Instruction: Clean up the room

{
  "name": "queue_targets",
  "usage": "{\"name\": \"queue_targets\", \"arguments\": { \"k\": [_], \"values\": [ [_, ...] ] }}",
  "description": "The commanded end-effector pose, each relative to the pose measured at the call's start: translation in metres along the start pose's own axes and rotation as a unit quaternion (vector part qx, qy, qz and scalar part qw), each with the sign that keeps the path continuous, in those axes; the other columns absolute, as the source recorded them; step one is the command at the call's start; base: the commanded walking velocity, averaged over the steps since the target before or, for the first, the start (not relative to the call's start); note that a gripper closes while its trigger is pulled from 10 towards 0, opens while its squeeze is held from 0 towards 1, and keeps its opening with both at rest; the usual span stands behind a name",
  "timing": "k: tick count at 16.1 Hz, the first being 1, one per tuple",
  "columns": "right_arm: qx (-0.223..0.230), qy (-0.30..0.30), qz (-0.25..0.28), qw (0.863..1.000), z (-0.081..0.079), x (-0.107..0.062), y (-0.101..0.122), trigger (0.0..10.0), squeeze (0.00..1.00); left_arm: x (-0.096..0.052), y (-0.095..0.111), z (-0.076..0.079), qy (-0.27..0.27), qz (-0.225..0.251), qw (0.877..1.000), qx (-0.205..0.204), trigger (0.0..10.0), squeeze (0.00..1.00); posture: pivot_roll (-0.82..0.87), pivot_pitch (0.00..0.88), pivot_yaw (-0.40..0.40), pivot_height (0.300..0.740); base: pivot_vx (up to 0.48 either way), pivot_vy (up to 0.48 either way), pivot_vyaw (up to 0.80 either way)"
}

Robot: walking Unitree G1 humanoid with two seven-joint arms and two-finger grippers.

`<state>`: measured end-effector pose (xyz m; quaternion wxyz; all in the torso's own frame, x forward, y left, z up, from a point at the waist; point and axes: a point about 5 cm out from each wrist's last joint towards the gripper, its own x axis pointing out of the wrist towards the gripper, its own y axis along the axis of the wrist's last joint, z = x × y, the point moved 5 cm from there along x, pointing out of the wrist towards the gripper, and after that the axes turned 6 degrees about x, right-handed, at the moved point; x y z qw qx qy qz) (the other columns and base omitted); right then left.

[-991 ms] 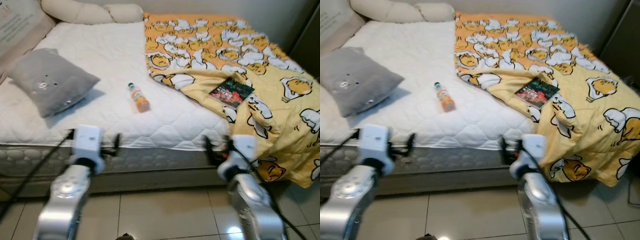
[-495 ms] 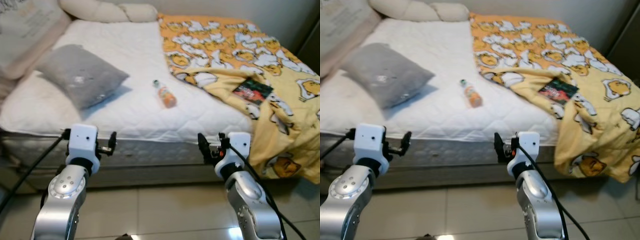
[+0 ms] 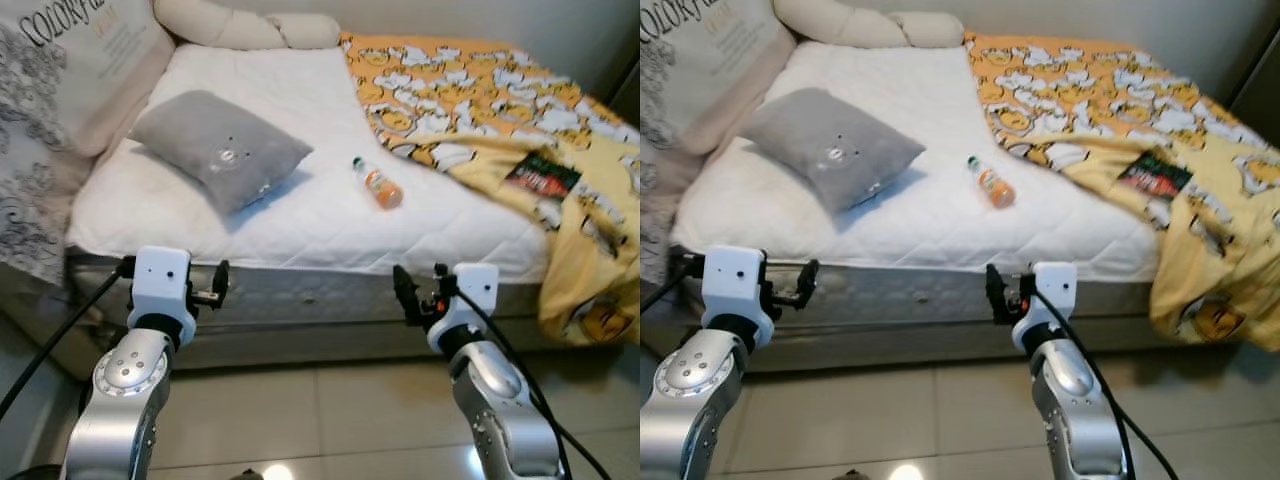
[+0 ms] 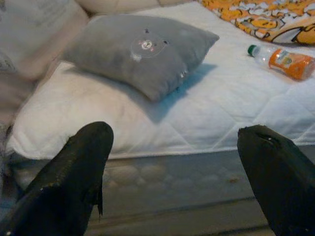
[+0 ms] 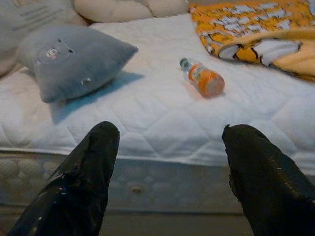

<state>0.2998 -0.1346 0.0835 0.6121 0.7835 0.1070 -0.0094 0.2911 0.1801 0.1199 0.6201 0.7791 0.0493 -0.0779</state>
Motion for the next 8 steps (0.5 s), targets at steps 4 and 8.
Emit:
{"name": "queue_targets", "arguments": {
  "k": [4, 8],
  "values": [
    [0.005, -0.002, 0.0, 1.0, 0.0023, 0.0031, 0.0016, 10.0, 0.0, 0.0029, 0.0108, 0.0024, -0.004, 0.019, 1.0, 0.019, 10.0, 0.0, 0.08, 0.0, -0.021, 0.74, 0.0, 0.0, 0.0],
    [-0.017, 0.005, 0.003, 1.0, -0.001, 0.0066, 0.0034, 10.0, 0.0, 0.0045, 0.0139, 0.0005, 0.001, 0.026, 0.999, 0.023, 10.0, 0.0, 0.08, 0.0, -0.018, 0.74, 0.198, 0.0, 0.2]
  ]
}}
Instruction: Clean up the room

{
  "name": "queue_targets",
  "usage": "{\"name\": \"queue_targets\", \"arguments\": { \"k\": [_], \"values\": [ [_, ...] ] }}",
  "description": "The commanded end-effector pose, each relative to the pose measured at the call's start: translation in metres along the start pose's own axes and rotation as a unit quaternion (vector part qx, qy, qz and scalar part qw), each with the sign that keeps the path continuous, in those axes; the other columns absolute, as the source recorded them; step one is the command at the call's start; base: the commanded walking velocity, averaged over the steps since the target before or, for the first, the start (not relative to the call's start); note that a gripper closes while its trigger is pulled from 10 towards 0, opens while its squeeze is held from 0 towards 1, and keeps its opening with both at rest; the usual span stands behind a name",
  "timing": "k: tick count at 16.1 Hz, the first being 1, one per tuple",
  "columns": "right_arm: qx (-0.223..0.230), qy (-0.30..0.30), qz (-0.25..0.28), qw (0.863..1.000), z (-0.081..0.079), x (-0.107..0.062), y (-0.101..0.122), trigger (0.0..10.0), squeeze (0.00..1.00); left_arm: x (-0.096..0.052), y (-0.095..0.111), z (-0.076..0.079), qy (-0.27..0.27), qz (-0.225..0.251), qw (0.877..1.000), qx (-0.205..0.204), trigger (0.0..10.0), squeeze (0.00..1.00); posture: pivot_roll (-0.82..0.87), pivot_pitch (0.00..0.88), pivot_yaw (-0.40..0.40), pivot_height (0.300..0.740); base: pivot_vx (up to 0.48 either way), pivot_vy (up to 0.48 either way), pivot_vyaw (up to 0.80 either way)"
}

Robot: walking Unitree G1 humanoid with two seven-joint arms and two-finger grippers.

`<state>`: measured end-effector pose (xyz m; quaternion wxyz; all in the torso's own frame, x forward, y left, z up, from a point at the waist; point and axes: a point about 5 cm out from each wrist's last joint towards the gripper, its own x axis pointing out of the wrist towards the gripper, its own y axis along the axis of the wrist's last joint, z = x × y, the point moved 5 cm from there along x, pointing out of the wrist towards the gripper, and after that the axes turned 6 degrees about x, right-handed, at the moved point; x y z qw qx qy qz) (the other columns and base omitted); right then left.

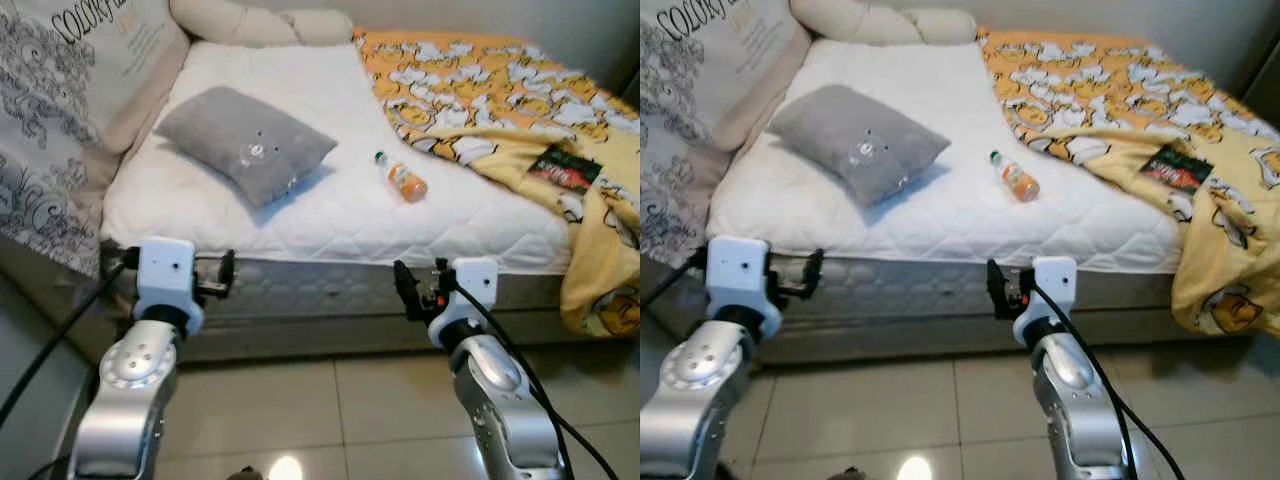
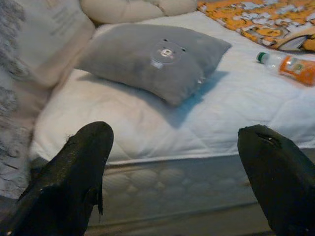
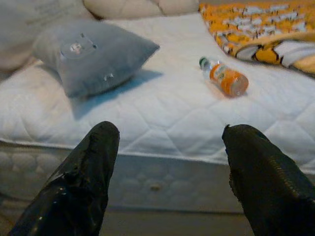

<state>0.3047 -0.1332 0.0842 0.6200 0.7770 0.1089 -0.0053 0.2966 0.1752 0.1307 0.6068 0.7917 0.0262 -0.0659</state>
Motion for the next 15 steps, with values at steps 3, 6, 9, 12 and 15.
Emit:
{"name": "queue_targets", "arguments": {
  "k": [3, 6, 9, 12, 15],
  "values": [
    [-0.01, 0.006, 0.006, 1.0, 0.0, 0.0045, 0.0051, 10.0, 0.0, 0.0026, 0.0018, -0.0001, 0.003, 0.002, 1.0, 0.005, 10.0, 0.0, 0.07, 0.0, -0.017, 0.74, 0.277, 0.0, 0.53],
    [-0.007, 0.006, 0.007, 1.0, 0.0014, 0.005, 0.0063, 10.0, 0.0, 0.0022, 0.0021, -0.0006, 0.006, 0.001, 1.0, 0.003, 10.0, 0.0, 0.08, 0.0, -0.021, 0.74, 0.295, 0.0, 0.0],
    [-0.004, 0.007, 0.005, 1.0, 0.0001, 0.0066, 0.0056, 10.0, 0.0, 0.0021, 0.0017, -0.0015, 0.008, 0.0, 1.0, 0.003, 10.0, 0.0, 0.08, 0.0, -0.023, 0.74, 0.316, 0.0, 0.0],
    [-0.02, 0.013, 0.005, 1.0, -0.002, 0.0081, 0.0061, 10.0, 0.0, 0.0027, 0.0015, -0.0014, 0.007, 0.0, 1.0, 0.003, 10.0, 0.0, 0.08, 0.0, -0.022, 0.74, 0.316, 0.0, 0.19],
    [-0.018, 0.015, 0.004, 1.0, -0.0027, 0.0083, 0.0053, 10.0, 0.0, 0.0034, 0.001, -0.0015, 0.007, -0.001, 1.0, 0.003, 10.0, 0.0, 0.08, 0.0, -0.02, 0.74, 0.305, 0.0, 0.66]
  ]
}}
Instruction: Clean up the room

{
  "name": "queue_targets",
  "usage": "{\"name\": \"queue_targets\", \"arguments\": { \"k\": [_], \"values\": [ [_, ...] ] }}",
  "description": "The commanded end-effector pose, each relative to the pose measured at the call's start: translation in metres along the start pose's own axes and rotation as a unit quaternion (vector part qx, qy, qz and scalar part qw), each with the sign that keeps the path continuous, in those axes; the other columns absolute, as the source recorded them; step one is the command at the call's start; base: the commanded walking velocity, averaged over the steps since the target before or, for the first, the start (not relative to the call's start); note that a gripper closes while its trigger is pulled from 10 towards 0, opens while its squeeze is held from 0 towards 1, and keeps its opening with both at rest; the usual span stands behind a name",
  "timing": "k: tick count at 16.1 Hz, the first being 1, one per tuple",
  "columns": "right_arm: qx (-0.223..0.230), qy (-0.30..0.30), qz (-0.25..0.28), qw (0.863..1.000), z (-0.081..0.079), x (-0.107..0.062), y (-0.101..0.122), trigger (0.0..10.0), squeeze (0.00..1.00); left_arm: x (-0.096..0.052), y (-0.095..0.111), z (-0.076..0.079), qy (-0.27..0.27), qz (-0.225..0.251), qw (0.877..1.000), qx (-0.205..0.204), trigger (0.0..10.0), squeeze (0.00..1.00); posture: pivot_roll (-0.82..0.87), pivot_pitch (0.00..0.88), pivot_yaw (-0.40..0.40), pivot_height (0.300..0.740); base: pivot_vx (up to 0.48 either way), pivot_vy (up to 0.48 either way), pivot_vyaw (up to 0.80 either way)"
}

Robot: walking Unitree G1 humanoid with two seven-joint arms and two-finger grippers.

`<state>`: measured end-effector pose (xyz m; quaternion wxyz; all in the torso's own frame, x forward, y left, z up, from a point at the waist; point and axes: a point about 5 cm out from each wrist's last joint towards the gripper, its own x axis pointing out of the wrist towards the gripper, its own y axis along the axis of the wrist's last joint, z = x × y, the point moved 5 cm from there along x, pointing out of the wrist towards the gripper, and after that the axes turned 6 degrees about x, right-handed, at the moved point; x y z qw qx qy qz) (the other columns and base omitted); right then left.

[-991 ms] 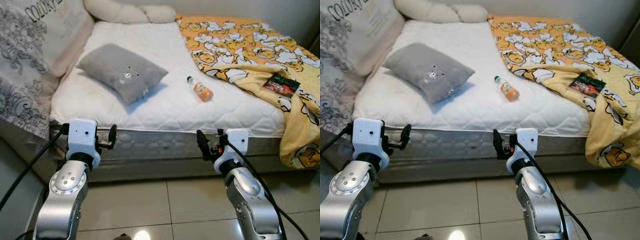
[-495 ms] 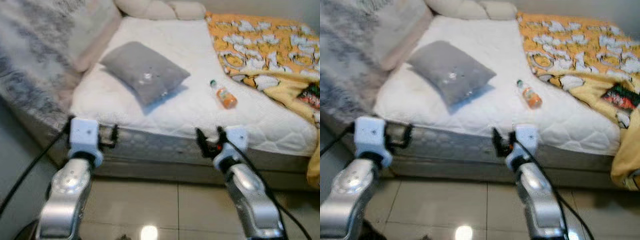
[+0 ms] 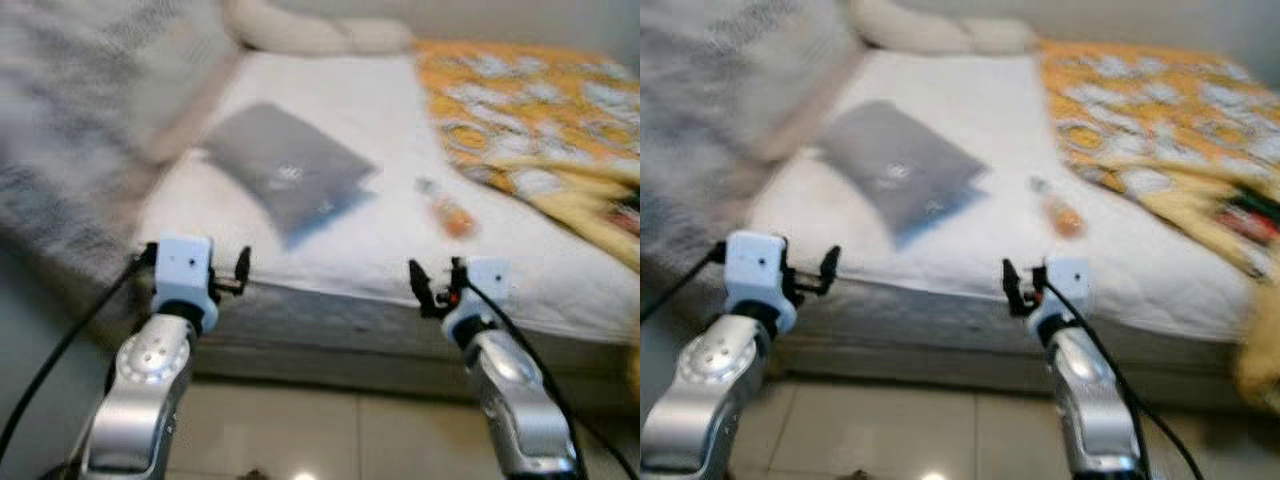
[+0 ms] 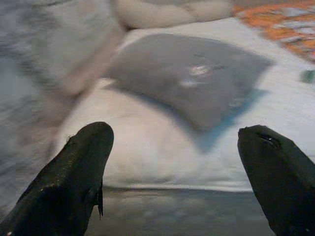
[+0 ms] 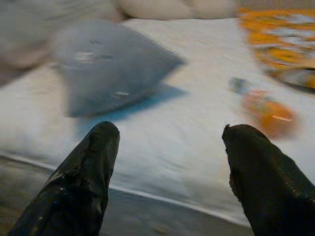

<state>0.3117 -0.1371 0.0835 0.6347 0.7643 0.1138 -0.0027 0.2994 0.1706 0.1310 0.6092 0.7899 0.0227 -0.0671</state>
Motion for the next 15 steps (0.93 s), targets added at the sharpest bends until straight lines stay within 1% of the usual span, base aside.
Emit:
{"name": "queue_targets", "arguments": {
  "k": [1, 3, 7, 9, 15],
  "values": [
    [0.003, 0.011, 0.009, 1.0, -0.007, 0.0022, 0.0044, 10.0, 0.0, 0.0008, -0.0008, -0.0057, 0.01, -0.003, 1.0, 0.005, 10.0, 0.0, 0.07, 0.0, -0.019, 0.74, 0.3, 0.0, 0.0],
    [-0.001, 0.014, 0.009, 1.0, -0.0079, 0.0019, 0.0045, 10.0, 0.0, 0.0013, -0.0011, -0.0053, 0.009, -0.004, 1.0, 0.006, 10.0, 0.0, 0.07, 0.0, -0.018, 0.74, 0.3, 0.0, 0.0],
    [0.002, 0.014, 0.008, 1.0, -0.0081, 0.0016, 0.0028, 10.0, 0.0, 0.0011, -0.0014, -0.0055, 0.007, -0.004, 1.0, 0.008, 10.0, 0.0, 0.08, 0.0, -0.017, 0.74, 0.299, 0.0, 0.63],
    [0.017, 0.007, 0.007, 1.0, -0.0068, 0.0014, 0.0015, 10.0, 0.0, 0.0011, -0.0013, -0.0056, 0.006, -0.004, 1.0, 0.009, 10.0, 0.0, 0.08, 0.0, -0.016, 0.74, 0.3, 0.0, 0.0],
    [0.014, 0.008, 0.014, 1.0, -0.0059, 0.0023, 0.0048, 10.0, 0.0, 0.0025, -0.0014, -0.0021, -0.001, -0.004, 1.0, 0.011, 10.0, 0.0, 0.07, 0.0, -0.014, 0.74, 0.294, 0.0, 0.0]
  ]
}}
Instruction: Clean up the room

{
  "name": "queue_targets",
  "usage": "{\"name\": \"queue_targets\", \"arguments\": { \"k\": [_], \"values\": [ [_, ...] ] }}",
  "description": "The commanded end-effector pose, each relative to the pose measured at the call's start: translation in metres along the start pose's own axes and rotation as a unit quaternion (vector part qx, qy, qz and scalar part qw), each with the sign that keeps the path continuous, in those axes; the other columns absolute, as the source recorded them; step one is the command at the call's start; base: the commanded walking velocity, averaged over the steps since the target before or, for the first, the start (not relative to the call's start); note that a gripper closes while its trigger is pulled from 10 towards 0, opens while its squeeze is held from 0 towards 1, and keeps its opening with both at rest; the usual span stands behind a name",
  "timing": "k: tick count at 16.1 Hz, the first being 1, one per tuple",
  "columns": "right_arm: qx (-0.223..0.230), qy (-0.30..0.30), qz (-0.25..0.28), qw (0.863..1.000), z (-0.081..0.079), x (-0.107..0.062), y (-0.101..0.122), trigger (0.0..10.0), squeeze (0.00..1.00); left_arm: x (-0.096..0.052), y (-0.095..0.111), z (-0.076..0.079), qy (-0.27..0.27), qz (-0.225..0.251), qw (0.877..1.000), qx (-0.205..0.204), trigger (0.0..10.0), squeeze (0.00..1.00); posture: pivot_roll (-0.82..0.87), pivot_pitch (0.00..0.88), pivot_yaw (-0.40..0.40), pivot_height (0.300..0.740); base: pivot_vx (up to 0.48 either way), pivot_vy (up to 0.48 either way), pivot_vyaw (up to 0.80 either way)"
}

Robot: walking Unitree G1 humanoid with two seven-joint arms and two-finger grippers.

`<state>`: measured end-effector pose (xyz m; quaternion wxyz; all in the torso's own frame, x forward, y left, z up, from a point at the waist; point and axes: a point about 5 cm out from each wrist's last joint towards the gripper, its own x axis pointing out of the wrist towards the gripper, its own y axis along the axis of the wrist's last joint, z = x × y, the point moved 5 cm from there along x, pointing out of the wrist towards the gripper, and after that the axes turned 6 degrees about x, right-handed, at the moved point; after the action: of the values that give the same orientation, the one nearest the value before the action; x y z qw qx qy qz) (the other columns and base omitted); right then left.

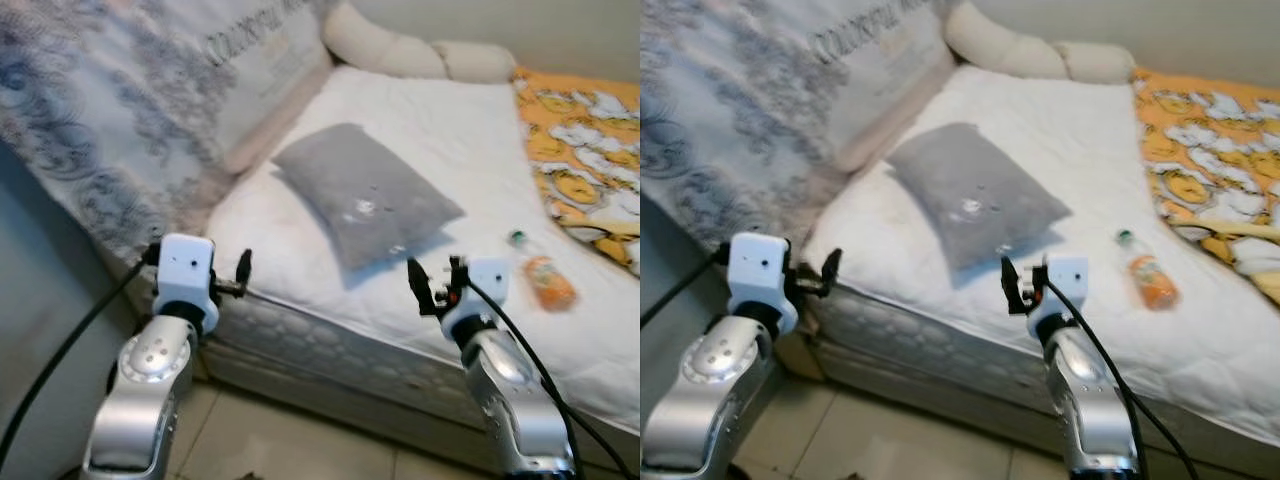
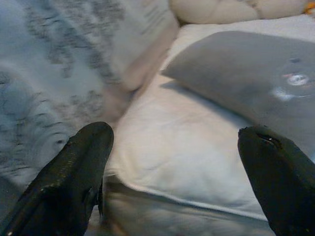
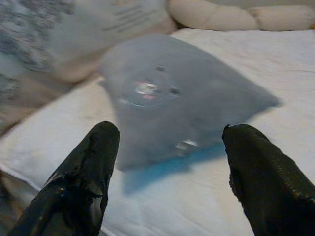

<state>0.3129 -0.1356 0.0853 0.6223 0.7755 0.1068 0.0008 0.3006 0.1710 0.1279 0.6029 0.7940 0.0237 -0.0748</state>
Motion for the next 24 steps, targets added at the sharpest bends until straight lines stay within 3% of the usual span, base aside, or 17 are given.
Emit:
{"name": "queue_targets", "arguments": {
  "k": [1, 5, 8, 15, 18, 20, 24],
  "values": [
    [-0.003, 0.009, 0.005, 1.0, -0.0045, 0.0013, 0.0033, 10.0, 0.0, 0.001, 0.0013, -0.0024, 0.002, 0.002, 1.0, 0.004, 10.0, 0.0, 0.07, 0.0, -0.013, 0.74, 0.292, 0.0, 0.0],
    [0.006, 0.006, 0.004, 1.0, -0.0031, 0.0017, 0.0024, 10.0, 0.0, 0.0011, 0.0011, -0.0012, -0.001, 0.003, 1.0, 0.004, 10.0, 0.0, 0.07, 0.0, -0.016, 0.74, 0.289, 0.0, 0.0],
    [0.003, 0.008, 0.002, 1.0, -0.004, 0.0024, 0.0022, 10.0, 0.0, 0.0007, 0.0008, -0.0022, -0.001, 0.003, 1.0, 0.004, 10.0, 0.0, 0.07, 0.0, -0.017, 0.74, 0.289, 0.0, -0.79],
    [-0.003, 0.012, 0.008, 1.0, -0.0061, 0.0051, 0.0058, 10.0, 0.0, 0.0029, 0.0015, -0.0027, -0.001, 0.003, 1.0, 0.004, 10.0, 0.0, 0.06, 0.0, -0.009, 0.74, 0.288, 0.0, 0.0],
    [0.028, -0.002, -0.008, 1.0, -0.0037, 0.0066, 0.0004, 10.0, 0.0, 0.0043, 0.0023, -0.003, -0.001, 0.004, 1.0, 0.004, 10.0, 0.0, 0.06, 0.0, -0.006, 0.74, 0.289, 0.0, -0.43],
    [0.002, 0.002, 0.002, 1.0, -0.004, 0.0066, 0.0038, 10.0, 0.0, 0.0048, 0.0023, -0.0036, -0.001, 0.004, 1.0, 0.004, 10.0, 0.0, 0.06, 0.0, -0.006, 0.74, 0.287, 0.0, -0.38],
    [0.005, -0.002, -0.001, 1.0, -0.0022, 0.0067, 0.0034, 10.0, 0.0, 0.0054, 0.0028, -0.0043, -0.001, 0.004, 1.0, 0.004, 10.0, 0.0, 0.06, 0.0, -0.005, 0.74, 0.284, 0.0, -0.14]
  ]
}}
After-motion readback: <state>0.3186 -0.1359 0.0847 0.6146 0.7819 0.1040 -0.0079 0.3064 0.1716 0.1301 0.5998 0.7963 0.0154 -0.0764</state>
